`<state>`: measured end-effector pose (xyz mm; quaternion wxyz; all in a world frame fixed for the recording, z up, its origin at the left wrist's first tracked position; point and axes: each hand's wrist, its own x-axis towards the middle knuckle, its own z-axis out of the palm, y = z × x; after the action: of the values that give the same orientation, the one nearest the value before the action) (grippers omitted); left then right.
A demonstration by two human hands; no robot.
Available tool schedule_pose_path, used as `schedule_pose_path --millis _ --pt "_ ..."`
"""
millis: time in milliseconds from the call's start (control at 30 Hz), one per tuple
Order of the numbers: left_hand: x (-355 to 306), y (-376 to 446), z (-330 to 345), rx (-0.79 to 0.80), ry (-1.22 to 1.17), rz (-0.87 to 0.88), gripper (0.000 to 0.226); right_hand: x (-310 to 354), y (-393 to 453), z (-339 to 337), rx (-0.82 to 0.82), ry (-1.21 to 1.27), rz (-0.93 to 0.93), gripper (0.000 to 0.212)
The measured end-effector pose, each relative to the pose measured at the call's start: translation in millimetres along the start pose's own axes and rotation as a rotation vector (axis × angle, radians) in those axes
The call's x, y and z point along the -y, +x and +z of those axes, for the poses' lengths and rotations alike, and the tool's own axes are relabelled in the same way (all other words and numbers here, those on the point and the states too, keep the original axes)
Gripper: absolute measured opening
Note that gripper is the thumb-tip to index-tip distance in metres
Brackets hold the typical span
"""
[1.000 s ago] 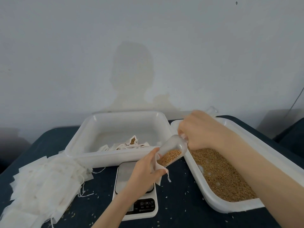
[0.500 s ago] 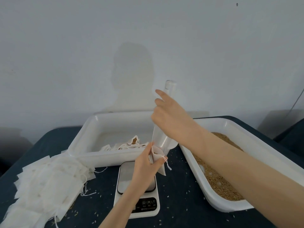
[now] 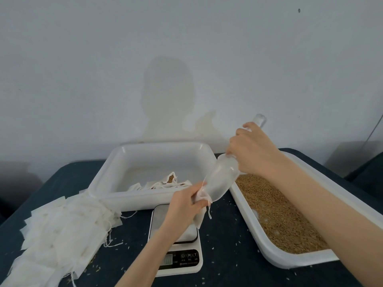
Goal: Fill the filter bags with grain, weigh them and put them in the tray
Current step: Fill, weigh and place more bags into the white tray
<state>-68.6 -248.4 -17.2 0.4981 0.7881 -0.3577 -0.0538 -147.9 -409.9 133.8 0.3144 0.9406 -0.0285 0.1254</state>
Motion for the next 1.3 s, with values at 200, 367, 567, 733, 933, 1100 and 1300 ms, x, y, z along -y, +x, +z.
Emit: schedule_pose_path --millis 200,367,567,733,933,1100,1300 --pt "3 1 -12 -0.047 -0.039 -0.001 0.026 -31 -42 64 0.21 0.544 0.311 0.021" --pt "13 7 -20 -0.084 -0.089 -0.069 0.023 -51 -88 113 0.347 0.812 0.472 0.014" --pt "39 7 -24 -0.013 -0.029 -0.081 0.039 -46 -115 155 0.617 0.657 0.51 0.026" --pt "69 -8 -38 0.077 0.195 -0.035 0.047 -29 -109 163 0.73 0.567 0.474 0.017" --pt "79 -20 -48 0.103 0.21 -0.075 0.023 -16 -90 156 0.814 0.389 0.397 0.022" --pt "89 -34 -64 -0.002 0.086 -0.017 0.035 -6 -69 128 0.713 0.221 0.404 0.034" --pt "106 -44 -71 -0.085 -0.198 -0.13 0.021 70 -43 47 0.15 0.398 0.389 0.022"
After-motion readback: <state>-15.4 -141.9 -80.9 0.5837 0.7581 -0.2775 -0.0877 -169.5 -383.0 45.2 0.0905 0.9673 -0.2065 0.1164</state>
